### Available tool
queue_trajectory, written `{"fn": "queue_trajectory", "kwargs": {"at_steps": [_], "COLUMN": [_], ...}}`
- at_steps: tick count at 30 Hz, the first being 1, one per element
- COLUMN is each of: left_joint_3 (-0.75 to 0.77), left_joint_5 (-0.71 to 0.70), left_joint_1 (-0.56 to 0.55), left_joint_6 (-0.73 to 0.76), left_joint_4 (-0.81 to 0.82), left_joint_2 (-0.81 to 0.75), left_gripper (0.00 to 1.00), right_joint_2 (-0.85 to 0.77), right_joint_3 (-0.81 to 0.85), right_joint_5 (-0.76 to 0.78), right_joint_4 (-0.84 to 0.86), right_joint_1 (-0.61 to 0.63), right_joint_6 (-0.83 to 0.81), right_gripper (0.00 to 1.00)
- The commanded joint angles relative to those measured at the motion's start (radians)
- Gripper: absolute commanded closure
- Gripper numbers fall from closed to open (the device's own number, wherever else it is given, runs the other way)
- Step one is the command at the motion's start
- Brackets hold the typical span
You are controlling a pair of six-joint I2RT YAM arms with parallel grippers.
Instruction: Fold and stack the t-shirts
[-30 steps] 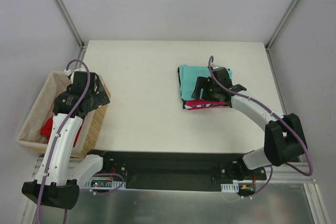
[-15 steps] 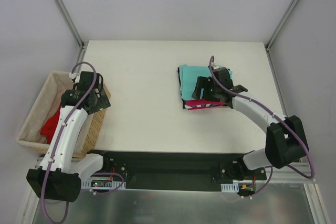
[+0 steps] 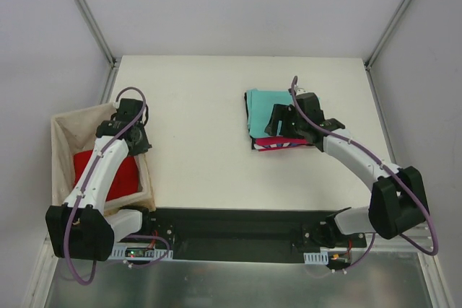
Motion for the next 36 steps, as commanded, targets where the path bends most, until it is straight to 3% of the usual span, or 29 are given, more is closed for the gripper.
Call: {"fn": "queue_trajectory", "kwargs": {"at_steps": [1,7,12,22,36], "left_joint_3": [-0.044,-0.015,0.034,0.238,0.388], "left_joint_5": [-0.017,0.03,0.148,0.256,0.271], "left_joint_1": [0.018,0.018,0.015,-0.009,-0.23], "left_joint_6": [-0.075,-0.029,-0.021,0.002,0.022], "left_joint_4": [-0.002,0.035,0.076,0.127,0.179], "left_joint_2": [0.012,0.035,0.084,0.269,0.459], "left_gripper": [1.0,1.0,1.0,1.0,1.0], "right_joint_2": [-0.037,-0.024,-0.022,-0.025,-0.01], "right_joint_3": [-0.011,-0.006,-0.005,-0.005,-0.006], "right_joint_5": [-0.01,-0.019,-0.013,0.005,0.011], "right_joint_4": [0.024,0.027,0.029,0.031,0.041], "right_joint_1": [0.004,0.004,0.012,0.029,0.041], "right_joint_6": [-0.013,-0.004,0.004,0.015,0.019], "right_gripper": [0.22,0.22,0.22,0.23,0.23]}}
